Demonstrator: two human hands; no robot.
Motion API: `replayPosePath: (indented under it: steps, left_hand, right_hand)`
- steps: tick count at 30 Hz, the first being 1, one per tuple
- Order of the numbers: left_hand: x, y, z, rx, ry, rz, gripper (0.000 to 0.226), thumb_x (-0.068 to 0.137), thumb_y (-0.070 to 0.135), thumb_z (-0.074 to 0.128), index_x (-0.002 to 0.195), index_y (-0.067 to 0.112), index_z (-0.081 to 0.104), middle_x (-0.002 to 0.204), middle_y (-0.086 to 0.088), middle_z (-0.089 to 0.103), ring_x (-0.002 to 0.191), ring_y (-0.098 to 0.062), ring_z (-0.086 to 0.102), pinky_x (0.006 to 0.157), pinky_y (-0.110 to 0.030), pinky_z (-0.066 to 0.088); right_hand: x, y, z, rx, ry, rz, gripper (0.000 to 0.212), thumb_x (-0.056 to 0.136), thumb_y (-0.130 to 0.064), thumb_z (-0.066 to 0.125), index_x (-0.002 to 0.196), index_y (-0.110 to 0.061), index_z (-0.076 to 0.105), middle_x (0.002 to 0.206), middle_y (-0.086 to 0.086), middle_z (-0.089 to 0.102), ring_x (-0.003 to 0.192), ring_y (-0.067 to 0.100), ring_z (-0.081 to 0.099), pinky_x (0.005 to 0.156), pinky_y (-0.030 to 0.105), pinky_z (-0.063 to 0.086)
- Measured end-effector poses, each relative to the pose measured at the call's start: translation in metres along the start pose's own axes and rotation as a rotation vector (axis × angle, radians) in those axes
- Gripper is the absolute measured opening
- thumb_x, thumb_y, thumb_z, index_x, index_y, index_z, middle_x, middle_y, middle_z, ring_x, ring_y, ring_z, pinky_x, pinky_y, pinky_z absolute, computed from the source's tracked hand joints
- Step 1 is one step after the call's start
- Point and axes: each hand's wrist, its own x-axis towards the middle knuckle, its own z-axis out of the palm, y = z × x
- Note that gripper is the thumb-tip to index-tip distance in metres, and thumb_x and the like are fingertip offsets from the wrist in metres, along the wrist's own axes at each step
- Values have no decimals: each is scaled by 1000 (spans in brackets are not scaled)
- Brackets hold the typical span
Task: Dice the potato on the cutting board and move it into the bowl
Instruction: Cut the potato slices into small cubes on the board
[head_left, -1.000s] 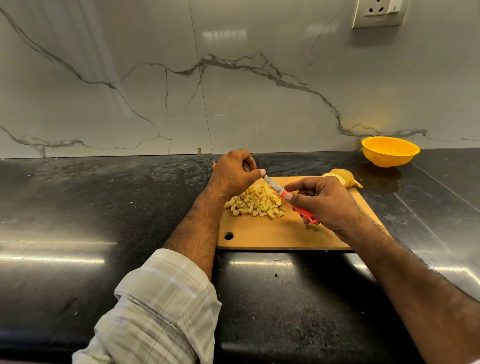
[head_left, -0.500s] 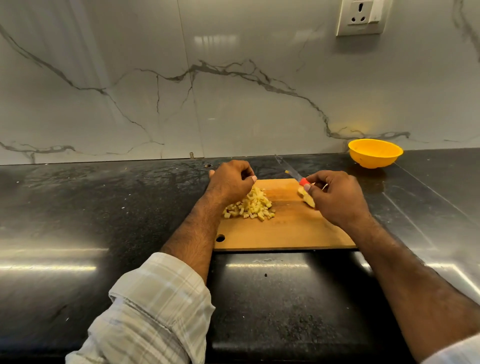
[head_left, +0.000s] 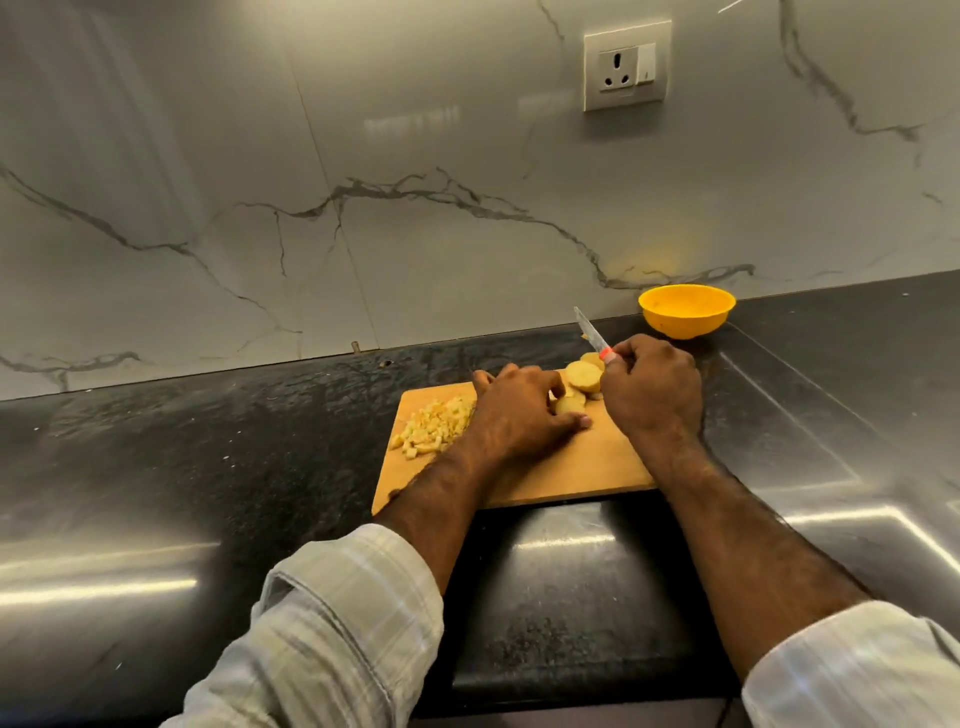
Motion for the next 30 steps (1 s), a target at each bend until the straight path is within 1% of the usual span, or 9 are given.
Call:
replayPosePath:
  steps: [5,8,10,14,17,23,25,27,30]
  left_hand:
    - [2,5,1,-257,69,1,26,79,57,83,93,41,68,90,23,67,98,-6,61,103,-51,35]
    - [2,0,6,-481,116,24,21,75,41,89,88,35,73,84,22,72,88,-3,67,95,-52,54]
    - [0,-4,3,-585,116,46,16,80,31,90,91,30,78,87,17,75,88,-5,70,88,-42,62]
    - [-1,-25,-12,-575,164,74,16,82,27,90,97,28,83,100,11,70,92,-8,64,75,-26,55]
    - [-6,-53,-21,-580,195,28,19,81,21,90,98,26,84,93,7,68,82,-5,60,70,-23,50]
    - [-13,-62,-25,-425,-14,-81,24,90,5,79,98,27,83,109,6,74,100,-6,67,94,-34,61]
    - [-11,-60,-25,-351,-77,-104,28,94,5,73,106,29,81,120,5,72,111,-11,62,104,-40,54]
    - [-10,-61,-26,-261,-83,-96,34,97,8,69,115,34,77,127,9,70,124,-15,55,116,-49,34]
    - [-10,-63,-28,-187,-26,-85,31,101,18,64,126,36,70,126,11,70,125,-14,56,114,-53,23]
  right_hand:
    - [-3,-6,-2,-8,-30,-37,24,96,-30,62,105,-14,76,98,9,75,89,29,67,74,40,56]
    - [-3,-6,-2,-9,-26,-31,25,96,-31,61,106,-14,76,97,8,75,88,27,66,73,39,55]
    - [-3,-7,-3,-15,-16,-31,25,97,-32,61,107,-14,76,97,8,75,87,25,65,71,36,53]
    - [-6,-10,-3,-7,-36,-33,25,98,-34,62,108,-16,76,94,5,75,84,20,64,69,36,56]
    - [-11,-18,-1,-41,-216,-90,24,95,-34,66,111,-19,76,98,3,75,85,17,63,71,34,57]
    - [-26,-34,5,-364,-545,-107,30,93,-32,69,118,-18,72,111,6,71,93,20,63,73,31,54]
    - [-25,-35,5,-399,-646,-63,32,91,-34,71,119,-19,70,108,3,69,91,19,63,73,31,57]
    - [-24,-37,7,-414,-709,-38,30,91,-34,72,116,-19,70,102,1,66,88,16,62,71,30,56]
    - [-24,-40,7,-426,-734,-31,21,93,-31,69,108,-18,68,89,-3,60,80,13,57,65,27,48]
